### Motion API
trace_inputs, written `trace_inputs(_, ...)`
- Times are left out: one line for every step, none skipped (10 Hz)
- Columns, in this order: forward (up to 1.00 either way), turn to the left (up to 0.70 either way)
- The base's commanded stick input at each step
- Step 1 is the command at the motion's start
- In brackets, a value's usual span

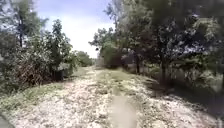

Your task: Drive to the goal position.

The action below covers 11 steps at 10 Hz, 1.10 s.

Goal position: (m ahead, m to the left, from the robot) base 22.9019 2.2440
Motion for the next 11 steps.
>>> trace_inputs(0.5,0.0)
trace_inputs(0.5,0.0)
trace_inputs(0.5,0.0)
trace_inputs(0.5,0.0)
trace_inputs(0.5,0.0)
trace_inputs(0.5,0.0)
trace_inputs(0.5,0.0)
trace_inputs(0.5,0.0)
trace_inputs(0.5,0.0)
trace_inputs(0.5,0.0)
trace_inputs(0.5,0.0)
